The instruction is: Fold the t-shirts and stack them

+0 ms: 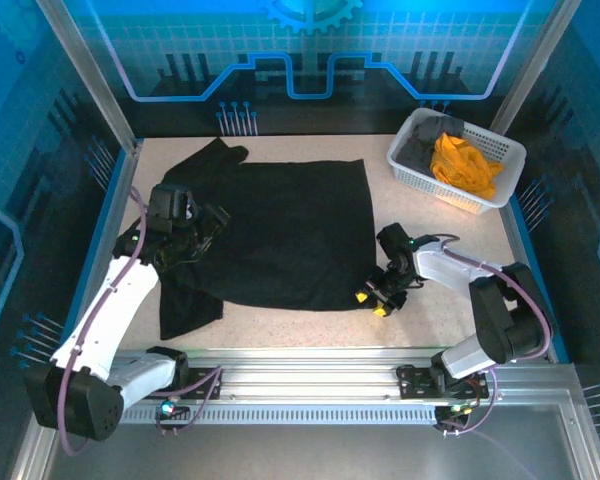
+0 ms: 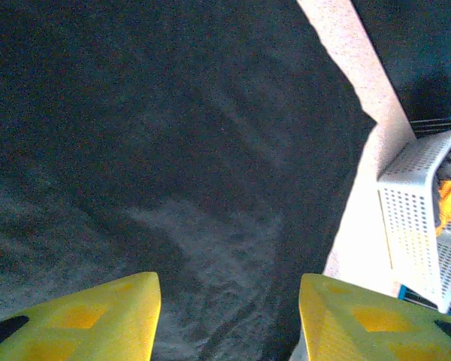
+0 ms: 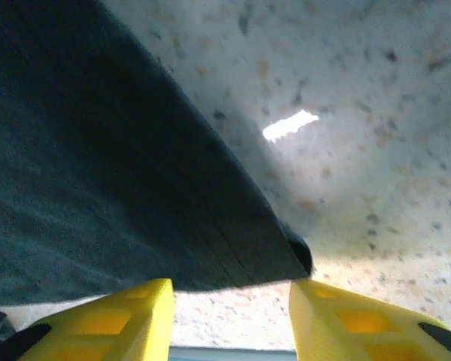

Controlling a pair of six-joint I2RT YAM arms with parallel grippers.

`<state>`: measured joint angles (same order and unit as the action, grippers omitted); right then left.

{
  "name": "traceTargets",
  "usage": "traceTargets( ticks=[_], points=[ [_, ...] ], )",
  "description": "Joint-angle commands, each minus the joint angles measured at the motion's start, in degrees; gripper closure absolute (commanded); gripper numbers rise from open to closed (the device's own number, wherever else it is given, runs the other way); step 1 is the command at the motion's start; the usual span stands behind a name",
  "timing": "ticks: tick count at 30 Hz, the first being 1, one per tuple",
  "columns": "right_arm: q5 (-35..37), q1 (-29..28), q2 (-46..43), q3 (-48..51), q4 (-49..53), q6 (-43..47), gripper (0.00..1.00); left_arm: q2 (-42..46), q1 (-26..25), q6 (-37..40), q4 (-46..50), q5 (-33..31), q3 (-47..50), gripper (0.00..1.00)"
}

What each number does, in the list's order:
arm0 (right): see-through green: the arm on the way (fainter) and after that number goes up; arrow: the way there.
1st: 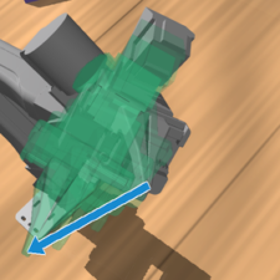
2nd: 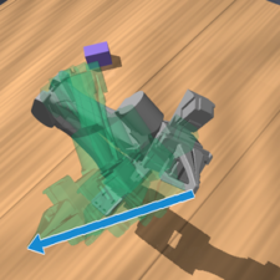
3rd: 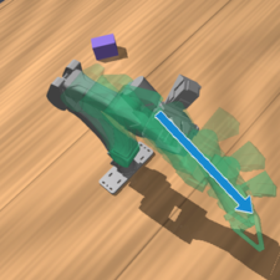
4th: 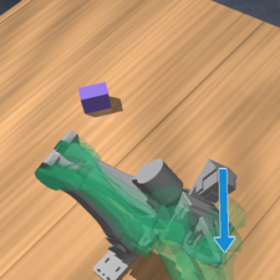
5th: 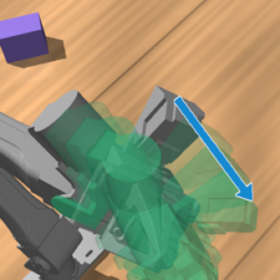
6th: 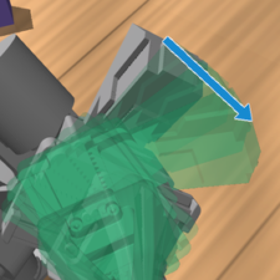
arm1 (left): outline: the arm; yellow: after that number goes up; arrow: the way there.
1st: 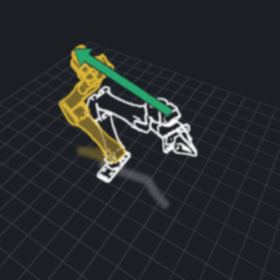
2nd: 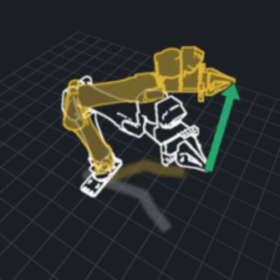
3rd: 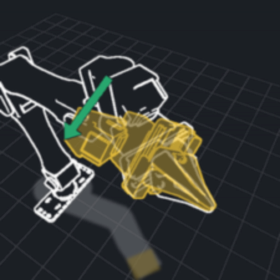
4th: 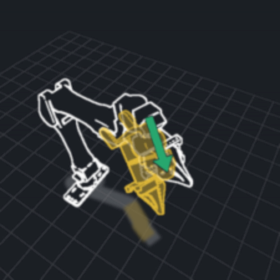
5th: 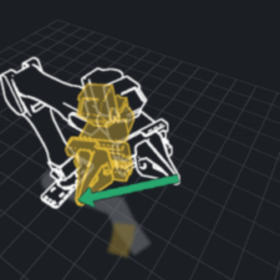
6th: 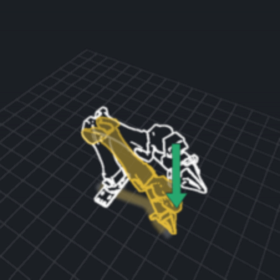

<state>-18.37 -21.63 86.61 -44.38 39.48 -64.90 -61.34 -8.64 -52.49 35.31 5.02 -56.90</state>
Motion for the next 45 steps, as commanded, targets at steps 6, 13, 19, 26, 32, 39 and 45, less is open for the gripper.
traceTargets(
  ticks=[6, 13, 19, 26, 32, 39, 45],
  points=[
    [4.5, 3.7, 4.5, -3.0, -0.8, -2.4, 0.87, 5.0, -0.3, 1.1, 2.5, 0.7, 0.2, 0.49],
    [13.3, 16.3, 5.7, -14.4, 5.6, 7.9, 1.0, 4.8, -0.3, 2.2, 10.4, -5.5, -1.8, 0.49],
    [12.6, 24.0, 11.4, -23.1, 10.4, 17.1, 1.0, 4.8, 1.5, 1.2, 18.1, -11.8, 1.5, 0.54],
    [12.6, 25.9, 14.3, -23.9, 10.0, 19.4, 1.0, 3.6, 11.4, 0.4, 13.2, -7.8, 12.4, 0.6],
    [12.4, 26.0, 17.2, -26.4, 10.6, 22.3, 1.0, -3.0, 17.7, 4.0, 1.8, -4.2, 18.2, 0.65],
    [11.3, 26.5, 17.3, -26.2, 10.5, 22.5, 1.0, -13.9, 18.4, 9.7, -6.2, 0.0, 18.8, 0.6],
    [10.7, 26.2, 17.4, -26.1, 10.3, 21.6, 1.0, -20.0, 18.3, 8.6, -11.4, 4.2, 20.5, 0.66]
  ],
)
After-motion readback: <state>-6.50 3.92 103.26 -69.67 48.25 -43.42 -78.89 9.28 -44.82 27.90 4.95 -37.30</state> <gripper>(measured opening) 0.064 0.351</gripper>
